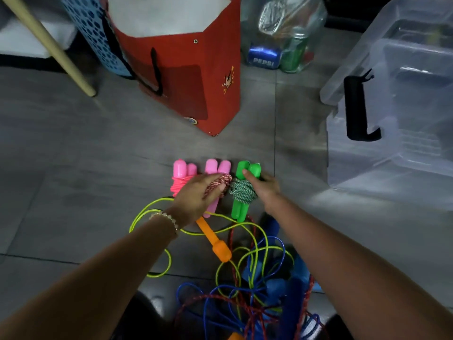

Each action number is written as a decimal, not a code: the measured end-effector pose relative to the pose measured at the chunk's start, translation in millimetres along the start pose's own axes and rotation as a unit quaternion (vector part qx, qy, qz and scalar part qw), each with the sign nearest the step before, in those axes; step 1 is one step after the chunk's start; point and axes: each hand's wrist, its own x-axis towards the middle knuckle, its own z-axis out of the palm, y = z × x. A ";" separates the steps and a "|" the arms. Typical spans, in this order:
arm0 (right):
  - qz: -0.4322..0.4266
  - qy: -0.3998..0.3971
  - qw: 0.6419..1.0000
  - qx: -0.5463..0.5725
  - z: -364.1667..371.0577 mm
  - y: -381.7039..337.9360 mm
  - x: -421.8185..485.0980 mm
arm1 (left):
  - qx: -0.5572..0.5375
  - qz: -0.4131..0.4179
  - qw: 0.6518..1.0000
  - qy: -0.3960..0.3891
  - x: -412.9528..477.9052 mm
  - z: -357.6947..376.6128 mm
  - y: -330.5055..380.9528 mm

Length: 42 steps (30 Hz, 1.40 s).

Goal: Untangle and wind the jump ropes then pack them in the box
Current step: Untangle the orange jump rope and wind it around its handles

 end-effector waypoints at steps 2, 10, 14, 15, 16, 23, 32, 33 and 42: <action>-0.037 -0.007 0.998 -0.048 -7.0 3.3 -4.5 | -0.010 -0.004 1.000 0.006 -5.8 -3.1 2.9; -0.077 -0.045 0.975 -0.204 -35.2 56.8 -69.5 | 0.223 -0.033 0.974 -0.033 -46.5 -1.6 2.8; -0.064 -0.116 0.954 -0.270 -30.0 56.2 -79.3 | 0.274 -0.044 0.956 -0.093 -47.1 8.0 1.9; -0.058 -0.135 0.944 -0.294 -27.6 54.1 -80.9 | 0.296 -0.041 0.948 -0.112 -47.6 8.0 4.9; -0.048 -0.155 0.935 -0.314 -25.5 51.9 -82.9 | 0.316 -0.029 0.940 -0.125 -49.7 8.8 6.1; 0.009 -0.191 0.929 -0.317 -24.4 63.2 -91.9 | 0.432 0.051 0.885 -0.165 -68.4 22.6 -7.4; 0.001 -0.171 0.965 -0.197 -30.6 80.4 -96.3 | 0.356 0.014 0.919 -0.168 -73.8 32.8 -8.8; 0.005 -0.167 0.972 -0.163 -32.3 77.5 -97.3 | 0.330 0.016 0.933 -0.144 -73.6 34.8 -12.4; 0.080 -0.177 0.979 -0.053 -71.6 30.8 -137.8 | 0.177 -0.011 0.976 -0.127 -84.9 -14.9 68.3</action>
